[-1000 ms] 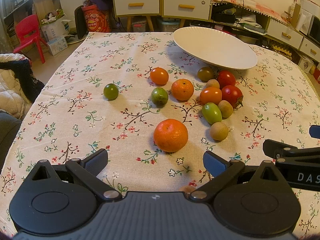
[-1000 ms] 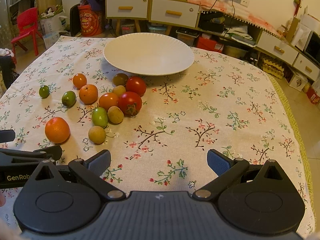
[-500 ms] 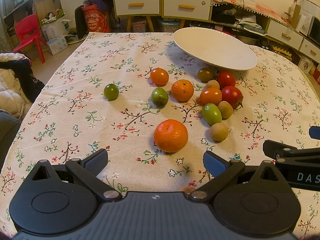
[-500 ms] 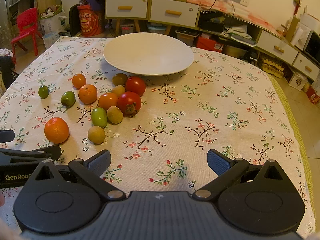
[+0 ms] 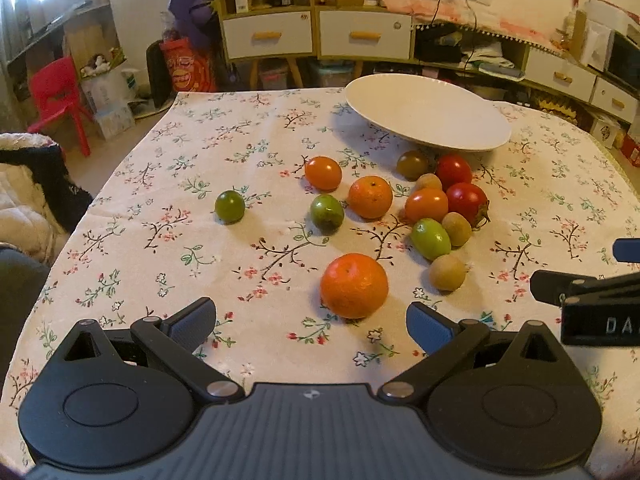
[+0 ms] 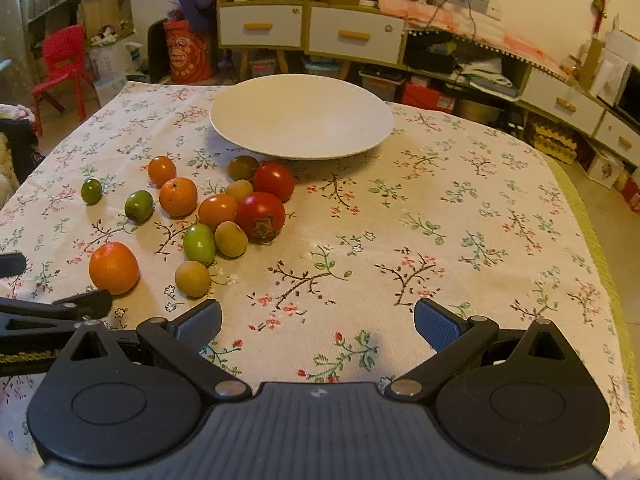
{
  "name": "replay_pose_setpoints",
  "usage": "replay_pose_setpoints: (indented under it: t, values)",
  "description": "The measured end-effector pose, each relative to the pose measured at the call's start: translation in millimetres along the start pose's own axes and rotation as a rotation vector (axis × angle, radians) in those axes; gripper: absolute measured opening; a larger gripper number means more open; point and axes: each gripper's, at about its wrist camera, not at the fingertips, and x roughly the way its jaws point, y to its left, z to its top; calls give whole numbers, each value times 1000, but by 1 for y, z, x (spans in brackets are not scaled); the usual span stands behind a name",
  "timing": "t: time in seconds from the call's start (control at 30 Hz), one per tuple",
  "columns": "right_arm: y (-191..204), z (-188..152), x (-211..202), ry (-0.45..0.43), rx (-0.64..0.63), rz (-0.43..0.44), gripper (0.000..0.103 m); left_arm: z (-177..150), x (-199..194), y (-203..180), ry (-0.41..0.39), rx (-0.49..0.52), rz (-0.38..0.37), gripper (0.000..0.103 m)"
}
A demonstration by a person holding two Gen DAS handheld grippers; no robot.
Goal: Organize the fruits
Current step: 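Grasp the large orange with the left tool while the right tool grasps a tan round fruit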
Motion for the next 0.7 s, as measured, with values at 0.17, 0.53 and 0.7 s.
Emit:
replay_pose_setpoints:
  t: [0.17, 0.53, 0.7]
  values:
    - [-7, 0, 9, 17, 18, 83, 103, -4, 5, 7, 40, 27, -81, 97]
    - [-4, 0, 20, 6, 24, 287, 96, -2, 12, 15, 12, 56, -156, 89]
    - [2, 1, 24, 32, 7, 353, 88, -4, 19, 19, 8, 46, -201, 73]
